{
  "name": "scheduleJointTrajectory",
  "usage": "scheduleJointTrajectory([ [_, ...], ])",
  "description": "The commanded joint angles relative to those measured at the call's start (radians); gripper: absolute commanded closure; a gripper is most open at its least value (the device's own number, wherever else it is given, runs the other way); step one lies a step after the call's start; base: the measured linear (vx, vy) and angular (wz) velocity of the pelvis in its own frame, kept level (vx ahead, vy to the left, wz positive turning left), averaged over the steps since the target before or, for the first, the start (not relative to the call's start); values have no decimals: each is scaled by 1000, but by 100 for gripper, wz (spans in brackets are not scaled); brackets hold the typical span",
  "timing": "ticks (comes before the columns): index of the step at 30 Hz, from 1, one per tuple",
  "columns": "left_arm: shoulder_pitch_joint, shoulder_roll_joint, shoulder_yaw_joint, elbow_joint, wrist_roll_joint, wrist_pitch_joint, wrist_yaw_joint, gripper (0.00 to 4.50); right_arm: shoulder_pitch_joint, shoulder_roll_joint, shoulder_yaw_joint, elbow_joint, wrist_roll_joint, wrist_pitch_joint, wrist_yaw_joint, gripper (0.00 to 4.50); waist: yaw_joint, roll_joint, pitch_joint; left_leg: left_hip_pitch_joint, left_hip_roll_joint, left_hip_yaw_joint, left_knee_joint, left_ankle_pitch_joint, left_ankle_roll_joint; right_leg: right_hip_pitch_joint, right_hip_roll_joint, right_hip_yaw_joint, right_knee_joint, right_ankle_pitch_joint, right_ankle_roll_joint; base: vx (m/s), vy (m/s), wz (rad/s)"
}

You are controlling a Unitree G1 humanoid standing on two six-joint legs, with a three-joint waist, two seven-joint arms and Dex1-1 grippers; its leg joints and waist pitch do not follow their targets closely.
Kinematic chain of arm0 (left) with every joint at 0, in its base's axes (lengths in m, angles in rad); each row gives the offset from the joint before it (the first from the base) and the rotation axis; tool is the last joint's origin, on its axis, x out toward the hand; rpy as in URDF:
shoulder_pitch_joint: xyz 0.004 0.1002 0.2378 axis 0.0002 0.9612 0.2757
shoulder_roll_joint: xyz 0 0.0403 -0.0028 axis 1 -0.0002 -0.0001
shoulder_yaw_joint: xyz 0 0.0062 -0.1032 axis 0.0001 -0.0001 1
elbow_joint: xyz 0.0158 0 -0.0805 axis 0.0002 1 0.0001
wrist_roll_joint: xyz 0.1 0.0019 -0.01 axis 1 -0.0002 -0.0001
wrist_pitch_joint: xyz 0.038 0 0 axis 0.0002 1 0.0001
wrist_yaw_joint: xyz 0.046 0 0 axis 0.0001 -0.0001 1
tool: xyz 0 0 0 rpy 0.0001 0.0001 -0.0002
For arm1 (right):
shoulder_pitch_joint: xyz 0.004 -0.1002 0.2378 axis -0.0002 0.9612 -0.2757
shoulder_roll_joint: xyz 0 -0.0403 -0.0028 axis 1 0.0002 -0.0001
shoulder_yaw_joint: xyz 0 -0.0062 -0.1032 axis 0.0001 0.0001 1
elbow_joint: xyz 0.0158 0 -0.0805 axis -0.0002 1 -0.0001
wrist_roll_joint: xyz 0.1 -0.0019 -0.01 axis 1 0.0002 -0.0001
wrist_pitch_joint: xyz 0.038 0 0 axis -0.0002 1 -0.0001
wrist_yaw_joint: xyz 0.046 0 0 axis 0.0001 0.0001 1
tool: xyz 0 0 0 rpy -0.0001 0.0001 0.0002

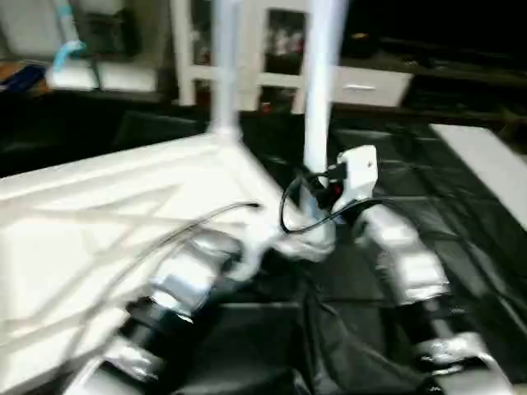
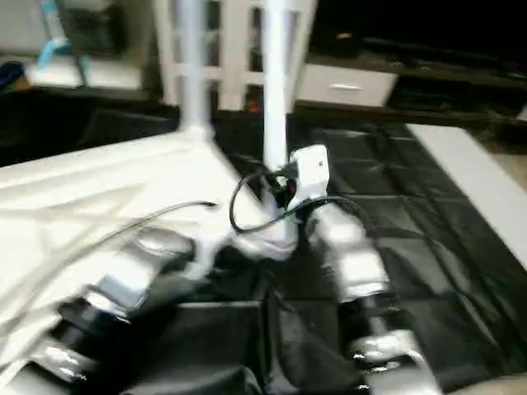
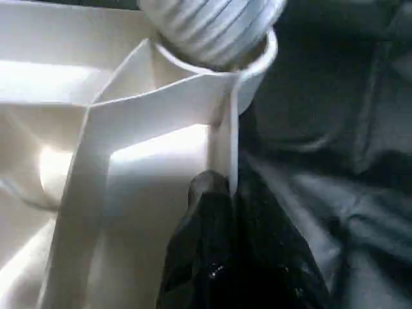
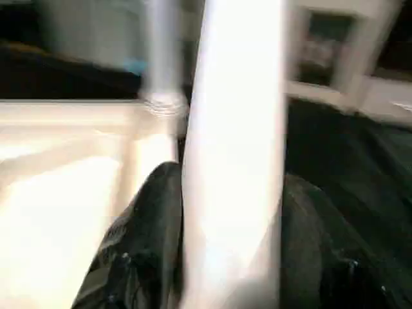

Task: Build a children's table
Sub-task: Insert table leg to table base

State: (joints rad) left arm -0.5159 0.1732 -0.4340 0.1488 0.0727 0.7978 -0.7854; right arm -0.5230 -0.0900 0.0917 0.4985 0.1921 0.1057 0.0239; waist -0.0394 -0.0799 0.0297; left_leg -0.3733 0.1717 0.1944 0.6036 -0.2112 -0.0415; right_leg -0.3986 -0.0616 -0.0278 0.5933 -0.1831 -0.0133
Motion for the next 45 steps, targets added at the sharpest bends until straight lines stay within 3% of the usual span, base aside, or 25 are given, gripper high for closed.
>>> scheduleJointTrajectory([
  [1,-43,20,86,-58,-12,3,25,450,44,-64,-92,142,-94,13,-153,275,4,10,-44,18,55,-25,-81,-240,-35,22,-68,43,-71,-207,-166,0,0,0],
  [2,-44,7,84,-59,-9,8,37,450,21,-38,-78,164,-112,-16,-196,275,2,11,-47,7,58,-28,-84,-194,-33,29,-70,42,-61,-171,-157,0,0,0],
  [4,-40,10,77,-63,-2,11,46,450,2,-21,-62,169,-127,-57,-215,275,3,11,-51,14,59,-21,-76,-126,-21,27,-65,41,-51,-51,-169,0,0,0],
  [7,-36,20,78,-58,2,7,54,450,-6,-9,-55,162,-121,-101,-209,275,5,10,-54,11,55,-17,-70,-38,28,40,-65,41,-35,102,-201,0,0,0],
  [10,-32,49,73,-48,1,-28,44,450,-16,12,-80,150,-72,-183,-168,275,6,12,-52,12,58,-16,-70,-43,56,41,-69,41,-36,96,-214,0,0,0],
  [12,-20,107,38,-37,-4,-160,-33,450,-21,32,-127,75,10,-230,-70,275,4,20,-46,15,61,-17,-74,-118,54,36,-68,41,-46,-6,-209,0,0,0],
  [14,-15,127,25,-36,-8,-205,-65,450,-22,36,-140,47,36,-239,-41,275,4,18,-45,14,62,-18,-74,-135,50,37,-67,42,-46,-36,-202,0,0,0],
  [15,-5,179,-5,-29,-12,-327,-140,450,-33,34,-169,-38,119,-225,30,275,5,22,-45,15,62,-18,-74,-127,48,36,-67,42,-44,-32,-204,0,0,0],
  [18,7,233,-25,-14,-14,-462,-212,450,-50,11,-204,-154,223,-187,114,275,22,28,-46,20,62,-15,-69,-60,69,35,-63,42,-33,41,-202,0,0,0],
  [20,16,264,-9,-4,-30,-527,-250,450,-68,-31,-229,-257,312,-126,186,275,33,46,-46,23,61,-13,-70,-50,70,37,-58,43,-25,81,-206,0,0,0],
  [21,24,262,26,-19,-73,-503,-279,406,-71,-53,-234,-284,337,-114,209,275,36,44,-46,24,60,-11,-68,-25,67,35,-57,42,-21,115,-214,0,0,0],
  [24,39,239,175,-89,-231,-389,-343,394,-61,-135,-231,-344,356,-78,275,275,49,44,-46,19,55,-6,-65,-13,55,41,-61,47,-18,141,-255,0,0,0],
  [25,39,239,175,-89,-231,-389,-343,394,-61,-135,-231,-344,356,-78,275,275,49,42,-44,22,56,-3,-65,-29,55,37,-59,47,-21,124,-260,0,0,0],
  [26,40,232,248,-124,-313,-342,-373,380,-37,-180,-212,-375,335,-45,311,275,50,60,-39,18,54,-7,-68,-68,38,38,-60,46,-23,74,-262,0,0,0],
  [27,27,236,283,-131,-360,-323,-385,366,-26,-195,-201,-386,319,-33,327,275,50,59,-39,20,54,-6,-69,-86,30,38,-57,45,-28,50,-259,0,0,0],
  [28,27,236,283,-131,-360,-323,-385,366,-26,-195,-201,-386,319,-33,327,275,48,52,-38,19,52,-4,-68,-101,24,37,-54,45,-30,31,-257,0,0,0],
  [29,-44,230,360,-80,-391,-302,-320,358,-13,-217,-181,-405,282,-13,341,275,47,58,-36,16,48,-6,-68,-129,14,37,-54,47,-36,-32,-245,0,0,0],
  [34,-190,213,443,101,-384,-287,-156,354,-2,-246,-124,-445,235,28,376,275,47,57,-34,19,42,-7,-66,-169,-6,33,-48,46,-48,-139,-216,-10,-1,0],
  [35,-249,183,492,178,-382,-270,-57,354,4,-255,-95,-460,223,41,394,275,48,50,-37,14,45,-11,-65,-150,-3,40,-55,47,-45,-134,-212,0,0,0],
  [36,-291,149,535,226,-375,-279,55,354,11,-257,-80,-469,224,47,404,275,49,53,-35,13,45,-11,-64,-147,-3,40,-55,47,-44,-132,-213,0,0,0],
  [38,-388,74,606,316,-348,-340,309,354,25,-254,-47,-486,237,62,429,275,57,51,-43,13,48,-15,-56,-114,26,45,-61,46,-41,-59,-236,0,0,0],
  [39,-435,44,602,353,-341,-365,359,354,28,-255,-21,-486,237,68,459,275,58,46,-45,11,48,-15,-54,-99,38,46,-63,46,-38,-40,-240,0,0,0],
  [42,-500,14,560,420,-312,-407,387,354,27,-258,15,-473,213,66,495,275,67,47,-49,4,48,-16,-50,-15,88,48,-63,44,-26,68,-264,0,0,0],
  [44,-552,-38,592,420,-378,-422,367,354,25,-253,20,-462,191,87,484,275,74,45,-52,6,48,-14,-45,19,110,48,-64,44,-19,122,-276,0,0,0],
  [45,-566,-77,651,370,-516,-350,307,337,23,-250,16,-449,173,84,469,275,85,43,-53,8,50,-12,-43,39,117,47,-67,44,-16,149,-298,0,0,0],
])
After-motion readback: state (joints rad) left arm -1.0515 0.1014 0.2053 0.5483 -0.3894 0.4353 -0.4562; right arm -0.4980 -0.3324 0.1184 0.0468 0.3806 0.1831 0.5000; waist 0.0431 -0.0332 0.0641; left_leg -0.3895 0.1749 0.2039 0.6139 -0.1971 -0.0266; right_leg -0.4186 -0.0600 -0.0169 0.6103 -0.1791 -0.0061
